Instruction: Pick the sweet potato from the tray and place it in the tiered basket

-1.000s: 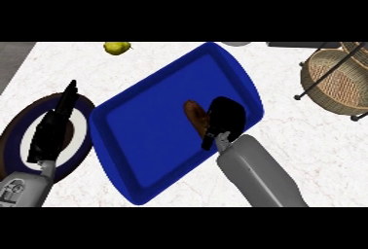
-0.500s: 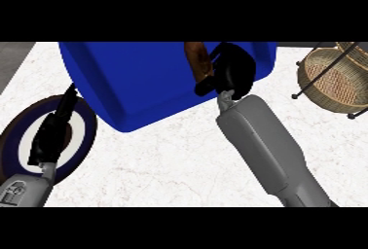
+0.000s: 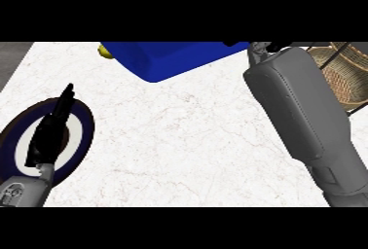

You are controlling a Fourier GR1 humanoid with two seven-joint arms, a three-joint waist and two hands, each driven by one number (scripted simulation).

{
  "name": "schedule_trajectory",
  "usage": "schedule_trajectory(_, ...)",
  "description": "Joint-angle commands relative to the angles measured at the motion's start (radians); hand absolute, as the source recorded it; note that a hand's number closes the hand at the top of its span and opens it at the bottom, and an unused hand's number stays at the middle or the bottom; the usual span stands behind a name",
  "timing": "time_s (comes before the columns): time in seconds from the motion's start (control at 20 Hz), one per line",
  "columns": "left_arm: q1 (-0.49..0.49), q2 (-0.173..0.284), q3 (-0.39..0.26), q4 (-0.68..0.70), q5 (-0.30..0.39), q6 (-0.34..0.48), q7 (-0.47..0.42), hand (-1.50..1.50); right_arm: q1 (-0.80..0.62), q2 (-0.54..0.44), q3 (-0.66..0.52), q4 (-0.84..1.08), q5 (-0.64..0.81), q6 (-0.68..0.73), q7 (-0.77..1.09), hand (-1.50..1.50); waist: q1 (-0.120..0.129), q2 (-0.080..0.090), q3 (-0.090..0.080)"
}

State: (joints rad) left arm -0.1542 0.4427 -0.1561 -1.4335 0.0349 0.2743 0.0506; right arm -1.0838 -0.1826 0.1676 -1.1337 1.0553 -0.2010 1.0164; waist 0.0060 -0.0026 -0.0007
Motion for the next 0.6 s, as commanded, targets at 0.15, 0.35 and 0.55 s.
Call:
schedule_trajectory(0.15,0.047,0.016,0.048,-0.049,0.011,-0.049,0.015,0.0,-0.027,-0.095,-0.089,-0.027,-0.04,0.149,-0.041,1.5,-0.001,0.0,0.001)
schedule_trajectory(0.35,0.028,-0.004,0.045,-0.042,-0.022,-0.049,0.016,0.0,-0.006,-0.118,-0.161,0.007,-0.097,0.085,-0.14,1.5,0.0,0.002,0.001)
schedule_trajectory(0.55,-0.011,-0.011,0.08,0.049,-0.008,-0.077,-0.035,0.0,-0.091,-0.216,-0.196,0.159,-0.109,0.16,-0.252,1.5,0.003,0.007,0.0)
